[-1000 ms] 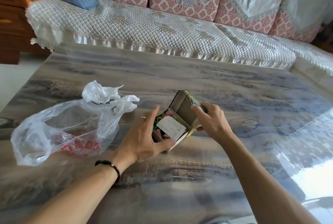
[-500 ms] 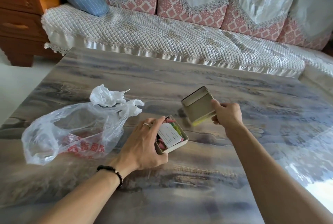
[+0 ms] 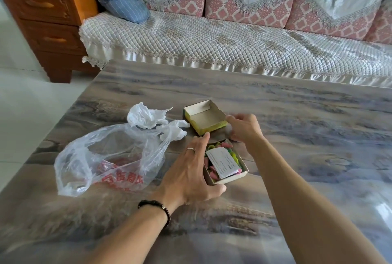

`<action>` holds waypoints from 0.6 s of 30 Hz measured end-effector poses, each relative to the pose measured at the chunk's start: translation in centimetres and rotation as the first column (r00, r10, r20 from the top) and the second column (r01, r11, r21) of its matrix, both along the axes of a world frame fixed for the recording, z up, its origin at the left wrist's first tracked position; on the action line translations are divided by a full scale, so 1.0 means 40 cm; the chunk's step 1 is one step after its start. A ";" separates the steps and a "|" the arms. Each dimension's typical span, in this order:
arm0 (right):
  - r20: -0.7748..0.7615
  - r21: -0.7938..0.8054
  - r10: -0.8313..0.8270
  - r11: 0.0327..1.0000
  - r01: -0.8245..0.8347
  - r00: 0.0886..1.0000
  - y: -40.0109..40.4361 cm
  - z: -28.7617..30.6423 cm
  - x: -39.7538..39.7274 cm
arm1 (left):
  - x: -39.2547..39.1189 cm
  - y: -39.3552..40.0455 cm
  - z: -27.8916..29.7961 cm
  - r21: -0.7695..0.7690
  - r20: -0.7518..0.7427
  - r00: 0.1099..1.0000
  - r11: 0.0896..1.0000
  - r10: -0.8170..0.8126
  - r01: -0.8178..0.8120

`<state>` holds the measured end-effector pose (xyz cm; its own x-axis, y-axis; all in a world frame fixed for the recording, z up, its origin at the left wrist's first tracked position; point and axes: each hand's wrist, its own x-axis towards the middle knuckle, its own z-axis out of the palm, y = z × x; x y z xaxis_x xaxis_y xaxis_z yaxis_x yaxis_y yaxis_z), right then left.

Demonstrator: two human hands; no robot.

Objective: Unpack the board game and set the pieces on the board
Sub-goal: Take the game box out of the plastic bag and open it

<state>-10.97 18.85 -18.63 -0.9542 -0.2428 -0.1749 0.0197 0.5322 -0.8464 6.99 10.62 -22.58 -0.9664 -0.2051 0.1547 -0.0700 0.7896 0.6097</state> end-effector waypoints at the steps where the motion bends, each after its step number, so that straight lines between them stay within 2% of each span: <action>1: -0.102 0.061 0.033 0.998 -0.027 0.994 0.019 0.008 0.019 | 0.001 0.000 0.002 0.000 0.019 1.000 1.000 0.005 -0.005; 4: -0.323 0.207 0.163 0.973 -0.098 0.932 0.081 0.026 0.092 | 0.000 0.000 0.001 -0.017 0.036 0.999 1.000 0.020 -0.020; 6: -0.336 0.325 0.285 0.930 -0.173 0.898 0.118 0.031 0.138 | 0.000 0.000 0.000 -0.048 0.038 0.999 0.999 0.026 -0.024; 8: -0.304 0.497 0.423 0.835 -0.237 0.854 0.146 0.028 0.171 | -0.001 0.003 0.000 -0.082 0.036 0.999 0.996 0.026 -0.023; 10: -0.311 0.552 0.469 0.797 -0.245 0.827 0.161 0.022 0.186 | -0.002 0.003 0.000 -0.089 0.037 0.999 0.996 0.024 -0.020; 15: -0.322 0.487 0.477 0.824 -0.289 0.818 0.168 0.028 0.200 | -0.009 0.001 -0.009 -0.106 0.031 0.999 0.994 0.030 -0.026; 16: -0.283 0.408 0.439 0.860 -0.308 0.853 0.168 0.032 0.198 | -0.008 0.000 -0.010 -0.104 0.032 0.999 0.994 0.030 -0.027; 18: -0.107 0.127 0.331 0.940 -0.317 0.938 0.166 0.042 0.182 | -0.006 -0.002 -0.010 -0.088 0.028 0.999 0.996 0.025 -0.022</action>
